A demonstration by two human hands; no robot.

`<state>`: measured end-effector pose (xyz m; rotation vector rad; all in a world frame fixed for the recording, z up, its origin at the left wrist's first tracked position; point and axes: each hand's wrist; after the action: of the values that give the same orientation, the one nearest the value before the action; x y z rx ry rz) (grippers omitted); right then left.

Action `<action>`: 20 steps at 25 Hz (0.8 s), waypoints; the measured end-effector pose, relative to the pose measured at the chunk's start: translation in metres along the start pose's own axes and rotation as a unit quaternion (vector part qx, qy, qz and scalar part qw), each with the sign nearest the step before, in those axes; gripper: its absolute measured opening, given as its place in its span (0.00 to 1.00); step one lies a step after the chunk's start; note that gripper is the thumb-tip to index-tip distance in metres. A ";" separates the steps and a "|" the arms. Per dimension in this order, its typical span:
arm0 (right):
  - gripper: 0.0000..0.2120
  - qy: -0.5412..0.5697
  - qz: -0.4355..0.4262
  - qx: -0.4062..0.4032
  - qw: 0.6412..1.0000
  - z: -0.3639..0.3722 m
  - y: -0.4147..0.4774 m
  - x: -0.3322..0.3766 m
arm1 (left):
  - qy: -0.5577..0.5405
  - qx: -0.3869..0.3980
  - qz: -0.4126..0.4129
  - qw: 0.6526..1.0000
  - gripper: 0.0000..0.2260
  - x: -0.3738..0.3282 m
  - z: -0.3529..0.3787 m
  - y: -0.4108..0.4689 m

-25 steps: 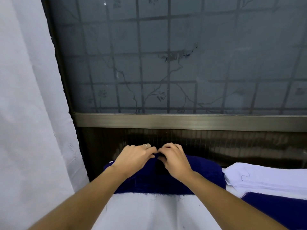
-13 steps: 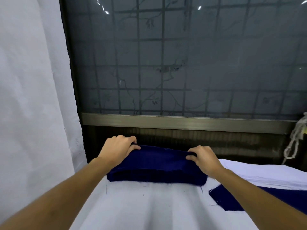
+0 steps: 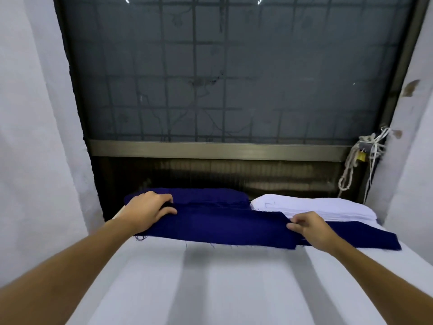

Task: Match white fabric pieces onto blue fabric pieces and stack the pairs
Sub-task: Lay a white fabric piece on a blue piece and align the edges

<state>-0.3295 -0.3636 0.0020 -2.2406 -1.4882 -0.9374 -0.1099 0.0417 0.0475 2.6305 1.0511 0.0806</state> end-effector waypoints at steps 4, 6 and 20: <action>0.13 0.066 0.040 -0.007 0.997 0.001 -0.040 -0.027 | -0.207 -0.010 -0.072 0.976 0.05 -0.019 0.030 -0.022; 0.13 0.062 0.060 -0.004 0.996 0.007 -0.053 -0.035 | -0.256 -0.002 -0.107 0.961 0.06 -0.030 0.043 -0.029; 0.14 -0.104 0.075 -0.123 0.984 0.048 -0.065 -0.091 | -0.261 0.056 -0.238 0.934 0.16 -0.035 0.119 -0.044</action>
<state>-0.3937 -0.3732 -0.1008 -2.6582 -1.3211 -0.9057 -0.1449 0.0171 -0.0763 2.2007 1.4643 -0.7581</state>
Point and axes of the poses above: each hand's wrist, its own y-axis towards the middle knuckle, its own z-axis out of the palm, x = y × z, and after that the axes turned 3 degrees about -y, right-handed
